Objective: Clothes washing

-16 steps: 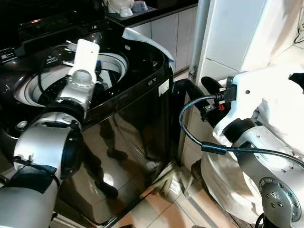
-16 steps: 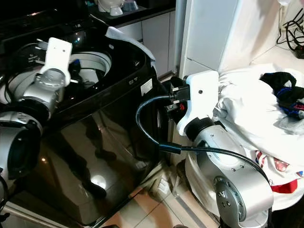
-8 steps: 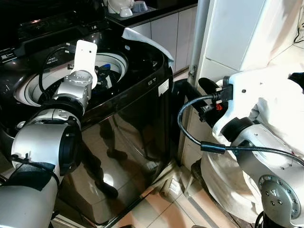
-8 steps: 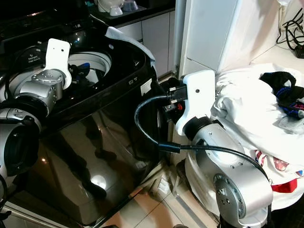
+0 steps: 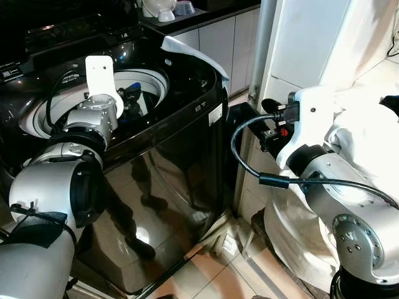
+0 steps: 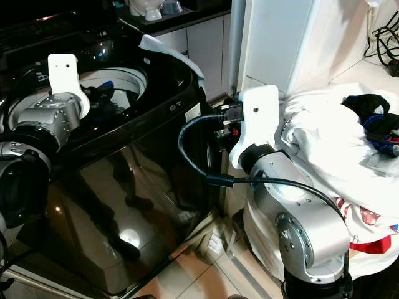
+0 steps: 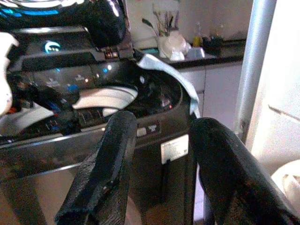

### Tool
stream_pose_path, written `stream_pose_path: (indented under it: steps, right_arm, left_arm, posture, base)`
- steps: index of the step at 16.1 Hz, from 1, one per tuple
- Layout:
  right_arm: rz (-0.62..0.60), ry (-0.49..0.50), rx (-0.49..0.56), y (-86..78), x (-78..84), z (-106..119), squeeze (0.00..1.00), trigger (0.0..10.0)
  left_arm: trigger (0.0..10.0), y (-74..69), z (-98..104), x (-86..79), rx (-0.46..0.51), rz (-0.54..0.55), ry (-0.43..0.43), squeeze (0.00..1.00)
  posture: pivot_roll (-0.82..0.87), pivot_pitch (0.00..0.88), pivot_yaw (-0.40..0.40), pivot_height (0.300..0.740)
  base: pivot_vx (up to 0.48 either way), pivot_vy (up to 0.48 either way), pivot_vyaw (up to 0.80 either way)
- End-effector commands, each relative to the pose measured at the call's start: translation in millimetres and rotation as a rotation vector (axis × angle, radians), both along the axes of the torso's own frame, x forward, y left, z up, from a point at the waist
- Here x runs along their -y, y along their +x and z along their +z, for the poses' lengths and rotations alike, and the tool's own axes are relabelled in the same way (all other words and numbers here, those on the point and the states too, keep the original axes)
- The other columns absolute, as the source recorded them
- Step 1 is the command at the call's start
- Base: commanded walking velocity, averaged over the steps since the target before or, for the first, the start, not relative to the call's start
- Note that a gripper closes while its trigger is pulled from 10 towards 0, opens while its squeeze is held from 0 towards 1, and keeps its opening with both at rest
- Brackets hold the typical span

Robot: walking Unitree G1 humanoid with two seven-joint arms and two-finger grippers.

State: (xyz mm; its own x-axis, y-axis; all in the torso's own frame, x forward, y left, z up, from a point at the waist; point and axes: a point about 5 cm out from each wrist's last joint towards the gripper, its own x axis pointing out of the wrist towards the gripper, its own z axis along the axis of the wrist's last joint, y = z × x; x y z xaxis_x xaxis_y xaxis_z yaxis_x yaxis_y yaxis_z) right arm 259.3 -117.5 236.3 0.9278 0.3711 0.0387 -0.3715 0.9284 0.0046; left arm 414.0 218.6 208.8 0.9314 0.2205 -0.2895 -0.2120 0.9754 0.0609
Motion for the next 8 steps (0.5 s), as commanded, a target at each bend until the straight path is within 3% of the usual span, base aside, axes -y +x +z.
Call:
stream_pose_path:
  steps: [1, 2, 3, 5, 8]
  right_arm:
    - [-0.014, -0.003, 0.013, 2.6, 0.3, 4, 0.00, 10.0]
    - [-0.023, 0.002, 0.021, 4.1, 1.1, 5, 0.00, 10.0]
    - [-0.035, 0.019, 0.035, 6.2, 2.3, 8, 0.00, 10.0]
    - [-0.067, 0.053, 0.074, 10.7, 5.6, 16, 0.00, 10.0]
    - [-0.081, 0.060, 0.088, 12.1, 6.6, 17, 0.00, 10.0]
  left_arm:
    - [10.0, 0.2, 8, -6.8, 0.011, 0.014, 0.009, 0.00]
    - [10.0, 4.1, 21, -1.8, 0.092, -0.026, -0.055, 1.00]
    - [10.0, 7.2, 37, 1.2, 0.167, -0.046, -0.098, 1.00]
    - [10.0, 9.4, 61, -0.3, 0.251, -0.030, -0.052, 1.00]
    - [10.0, 9.5, 67, -1.8, 0.267, -0.023, -0.004, 1.00]
  posture:
    - [-0.17, 0.000, 0.102, 0.740]
    - [-0.17, 0.000, 0.104, 0.740]
    - [-0.17, 0.000, 0.105, 0.740]
    - [-0.18, 0.000, 0.115, 0.740]
    - [-0.18, 0.000, 0.125, 0.740]
  base:
    - [0.000, 0.000, 0.00]
    - [0.000, 0.000, 0.00]
    - [0.000, 0.000, 0.00]
    - [0.000, 0.000, 0.00]
    - [0.000, 0.000, 0.00]
